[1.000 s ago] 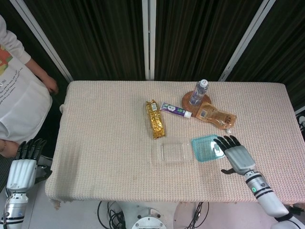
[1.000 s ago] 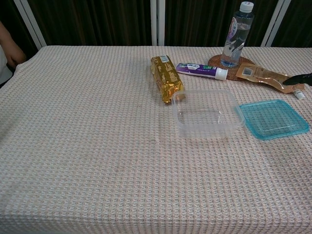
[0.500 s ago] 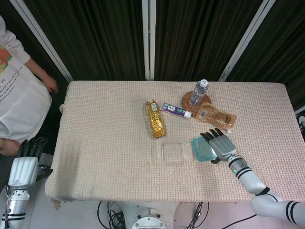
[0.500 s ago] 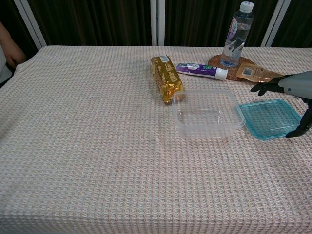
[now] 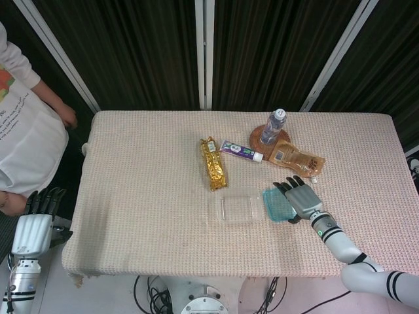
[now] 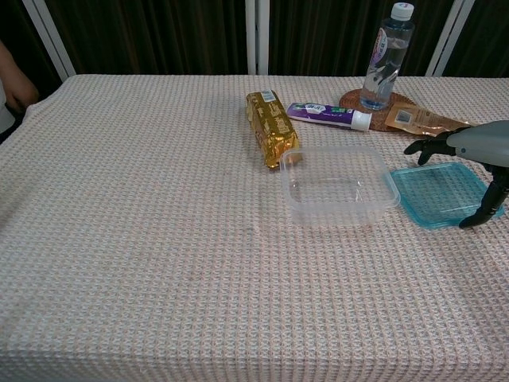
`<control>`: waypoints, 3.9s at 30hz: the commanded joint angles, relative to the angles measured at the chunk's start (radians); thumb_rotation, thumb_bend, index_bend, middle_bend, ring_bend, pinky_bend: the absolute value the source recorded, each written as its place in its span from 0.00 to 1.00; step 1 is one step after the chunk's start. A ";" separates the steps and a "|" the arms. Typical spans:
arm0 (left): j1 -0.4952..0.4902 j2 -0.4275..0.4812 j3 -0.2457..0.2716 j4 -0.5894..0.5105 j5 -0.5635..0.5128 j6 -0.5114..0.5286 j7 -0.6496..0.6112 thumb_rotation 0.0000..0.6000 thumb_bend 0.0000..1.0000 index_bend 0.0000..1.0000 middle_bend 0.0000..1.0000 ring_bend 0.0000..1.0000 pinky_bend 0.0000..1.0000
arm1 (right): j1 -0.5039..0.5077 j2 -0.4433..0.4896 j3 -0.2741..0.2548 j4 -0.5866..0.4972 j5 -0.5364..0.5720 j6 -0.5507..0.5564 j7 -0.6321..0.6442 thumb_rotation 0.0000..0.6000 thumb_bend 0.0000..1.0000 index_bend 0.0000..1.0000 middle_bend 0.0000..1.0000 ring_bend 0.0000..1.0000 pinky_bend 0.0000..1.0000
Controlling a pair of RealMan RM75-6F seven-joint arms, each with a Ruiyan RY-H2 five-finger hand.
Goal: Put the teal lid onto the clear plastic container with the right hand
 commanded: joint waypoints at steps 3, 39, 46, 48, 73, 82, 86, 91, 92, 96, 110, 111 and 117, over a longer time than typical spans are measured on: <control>0.001 -0.001 0.001 0.003 0.002 0.002 -0.003 1.00 0.00 0.10 0.08 0.00 0.03 | 0.003 -0.011 -0.002 0.014 0.002 0.006 0.013 1.00 0.01 0.02 0.20 0.00 0.00; -0.005 -0.008 0.010 0.081 0.042 0.011 -0.110 1.00 0.00 0.10 0.08 0.00 0.03 | 0.179 0.027 0.099 -0.601 0.516 0.380 -0.409 1.00 0.08 0.19 0.40 0.00 0.00; -0.002 -0.020 0.012 0.105 0.038 0.011 -0.133 1.00 0.00 0.10 0.08 0.00 0.03 | 0.270 -0.068 0.104 -0.561 0.623 0.414 -0.501 1.00 0.09 0.19 0.39 0.00 0.00; -0.001 -0.021 0.012 0.109 0.036 0.011 -0.138 1.00 0.00 0.10 0.08 0.00 0.03 | 0.283 -0.080 0.103 -0.552 0.639 0.425 -0.514 1.00 0.09 0.19 0.39 0.00 0.00; 0.004 -0.029 0.013 0.118 0.033 0.015 -0.143 1.00 0.00 0.10 0.08 0.00 0.03 | 0.330 -0.116 0.063 -0.510 0.671 0.430 -0.500 1.00 0.09 0.19 0.39 0.00 0.00; 0.001 -0.032 0.013 0.125 0.033 0.011 -0.150 1.00 0.00 0.10 0.08 0.00 0.03 | 0.335 -0.148 0.060 -0.505 0.664 0.477 -0.504 1.00 0.09 0.19 0.39 0.00 0.00; 0.000 -0.035 0.013 0.132 0.032 0.008 -0.155 1.00 0.00 0.10 0.08 0.00 0.03 | 0.336 -0.169 0.059 -0.498 0.667 0.496 -0.509 1.00 0.09 0.19 0.39 0.00 0.00; 0.002 -0.038 0.013 0.143 0.032 0.011 -0.168 1.00 0.00 0.10 0.08 0.00 0.03 | 0.326 -0.183 0.058 -0.492 0.660 0.510 -0.496 1.00 0.09 0.19 0.39 0.00 0.00; 0.002 -0.039 0.013 0.144 0.031 0.010 -0.169 1.00 0.00 0.10 0.08 0.00 0.03 | 0.323 -0.183 0.057 -0.492 0.656 0.514 -0.493 1.00 0.09 0.19 0.39 0.00 0.00; 0.000 -0.041 0.013 0.150 0.034 0.009 -0.174 1.00 0.00 0.10 0.08 0.00 0.03 | 0.313 -0.184 0.053 -0.494 0.647 0.530 -0.489 1.00 0.09 0.19 0.39 0.00 0.00; -0.005 -0.046 0.012 0.161 0.035 0.004 -0.184 1.00 0.00 0.10 0.08 0.00 0.03 | 0.288 -0.189 0.063 -0.492 0.652 0.541 -0.468 1.00 0.09 0.19 0.39 0.00 0.00; -0.006 -0.046 0.012 0.163 0.037 0.004 -0.184 1.00 0.00 0.10 0.08 0.00 0.03 | 0.287 -0.192 0.065 -0.490 0.651 0.541 -0.466 1.00 0.09 0.19 0.39 0.00 0.00; -0.007 -0.049 0.012 0.170 0.036 0.003 -0.193 1.00 0.00 0.10 0.08 0.00 0.03 | 0.282 -0.209 0.076 -0.493 0.649 0.555 -0.464 1.00 0.09 0.20 0.38 0.00 0.00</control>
